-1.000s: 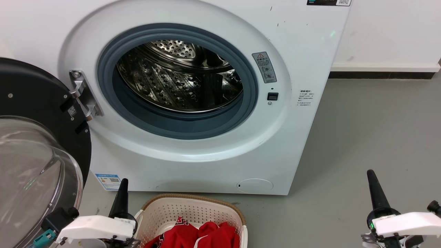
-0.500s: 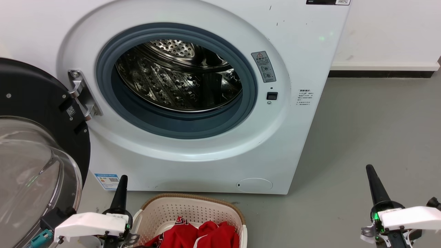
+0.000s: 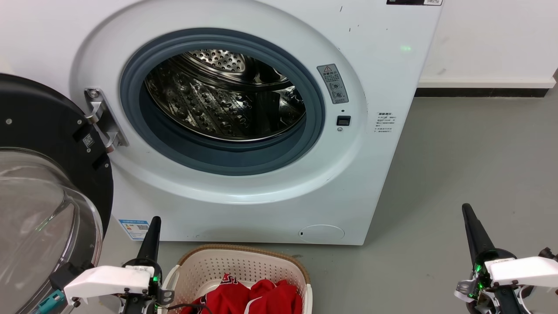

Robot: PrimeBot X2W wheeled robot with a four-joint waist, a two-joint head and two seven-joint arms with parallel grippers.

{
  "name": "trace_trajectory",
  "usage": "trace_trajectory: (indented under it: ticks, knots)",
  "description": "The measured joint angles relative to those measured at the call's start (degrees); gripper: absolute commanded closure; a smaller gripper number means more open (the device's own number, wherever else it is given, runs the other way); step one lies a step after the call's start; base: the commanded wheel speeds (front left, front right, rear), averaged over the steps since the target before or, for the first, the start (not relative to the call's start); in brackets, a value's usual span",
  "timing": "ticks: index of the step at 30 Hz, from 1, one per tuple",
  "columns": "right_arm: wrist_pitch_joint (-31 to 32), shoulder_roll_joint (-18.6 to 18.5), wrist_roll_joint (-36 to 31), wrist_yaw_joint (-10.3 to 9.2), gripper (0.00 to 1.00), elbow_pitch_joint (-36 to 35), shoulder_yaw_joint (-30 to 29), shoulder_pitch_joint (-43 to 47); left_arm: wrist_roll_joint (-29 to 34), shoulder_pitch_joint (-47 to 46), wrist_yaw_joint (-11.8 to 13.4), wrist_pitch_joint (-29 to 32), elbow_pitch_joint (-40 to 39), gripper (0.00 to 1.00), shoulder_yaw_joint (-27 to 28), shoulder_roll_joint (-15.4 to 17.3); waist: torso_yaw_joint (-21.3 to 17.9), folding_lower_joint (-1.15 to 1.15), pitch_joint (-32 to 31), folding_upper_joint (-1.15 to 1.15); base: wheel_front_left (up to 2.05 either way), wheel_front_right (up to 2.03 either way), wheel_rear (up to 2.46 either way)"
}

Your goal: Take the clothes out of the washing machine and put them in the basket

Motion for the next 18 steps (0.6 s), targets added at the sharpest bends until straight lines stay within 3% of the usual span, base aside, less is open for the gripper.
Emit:
trace_trajectory:
  ticks: [18]
  knots:
    - [2.3,0.0,8.4,0.00,1.00,1.1,-0.5,-1.3,-8.6,-1.2,-0.6,2.1,0.7,1.00,1.0,-0.1,-0.2,-0.01,0.2,0.00,0.00,0.00,0.00]
